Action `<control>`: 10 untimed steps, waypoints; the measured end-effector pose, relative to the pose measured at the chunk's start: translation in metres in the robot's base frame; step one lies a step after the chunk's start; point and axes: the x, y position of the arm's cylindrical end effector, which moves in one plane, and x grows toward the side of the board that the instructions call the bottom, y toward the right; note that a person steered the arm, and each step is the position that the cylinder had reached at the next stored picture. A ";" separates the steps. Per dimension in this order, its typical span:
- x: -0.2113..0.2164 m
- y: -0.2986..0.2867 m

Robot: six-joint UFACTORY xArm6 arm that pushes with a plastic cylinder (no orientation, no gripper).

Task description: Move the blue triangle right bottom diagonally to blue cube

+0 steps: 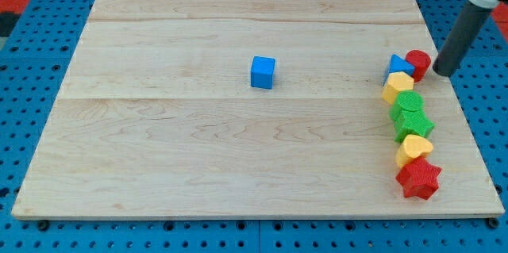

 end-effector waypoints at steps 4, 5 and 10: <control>-0.027 -0.136; -0.001 -0.111; 0.011 -0.197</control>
